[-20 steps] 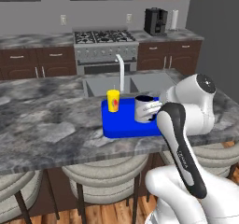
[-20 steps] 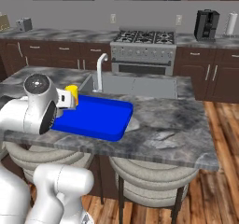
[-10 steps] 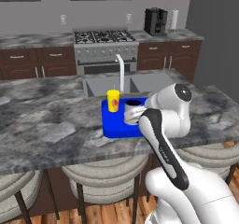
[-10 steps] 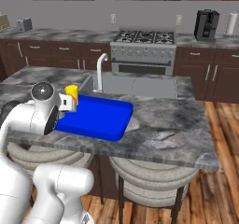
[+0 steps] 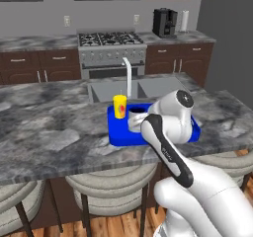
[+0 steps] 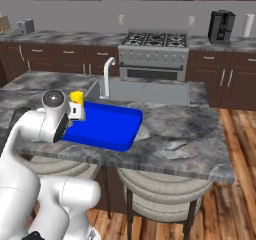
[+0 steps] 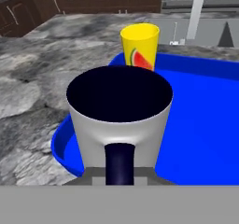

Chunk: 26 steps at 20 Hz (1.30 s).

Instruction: There is a tray on the dining counter. Grab the cup, mug, and pitcher and place them on the tray. The pitcher may be placed next to the tray if it cannot fit the tray.

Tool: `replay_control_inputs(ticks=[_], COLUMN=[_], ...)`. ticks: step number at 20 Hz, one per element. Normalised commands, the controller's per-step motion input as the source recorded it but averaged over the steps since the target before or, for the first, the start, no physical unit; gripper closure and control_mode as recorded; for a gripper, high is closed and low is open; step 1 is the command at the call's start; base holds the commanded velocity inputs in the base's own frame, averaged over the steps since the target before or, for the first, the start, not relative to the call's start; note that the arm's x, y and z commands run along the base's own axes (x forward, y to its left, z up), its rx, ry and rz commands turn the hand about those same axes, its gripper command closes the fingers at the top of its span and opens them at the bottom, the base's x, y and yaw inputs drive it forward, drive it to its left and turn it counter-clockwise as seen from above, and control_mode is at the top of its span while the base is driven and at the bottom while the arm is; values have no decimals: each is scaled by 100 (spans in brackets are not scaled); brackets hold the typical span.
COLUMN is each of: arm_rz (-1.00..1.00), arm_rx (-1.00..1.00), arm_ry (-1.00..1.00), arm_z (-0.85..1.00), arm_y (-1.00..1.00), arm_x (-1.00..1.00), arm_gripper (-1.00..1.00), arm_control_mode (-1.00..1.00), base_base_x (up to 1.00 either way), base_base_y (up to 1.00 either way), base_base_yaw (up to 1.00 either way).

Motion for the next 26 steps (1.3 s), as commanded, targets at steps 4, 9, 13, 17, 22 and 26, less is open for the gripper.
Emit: replay_control_inputs(ticks=[4,9,13,17,22,26], arm_rz=[0,0,0,0,0,0], arm_rx=[0,0,0,0,0,0], arm_ry=[9,0,0,0,-2,-3], arm_z=[-15,-8,-6,-10,-19,-24], arm_y=[23,19,6,1,0,0], arm_x=[7,17,13,5,9,18], arm_gripper=[100,100,100,100,100,100], arm_control_mode=[-100,-100,-100,-100,-100,-100], base_base_x=[0,0,0,0,0,0], base_base_y=[0,0,0,0,0,0], base_base_yaw=[0,0,0,0,0,0])
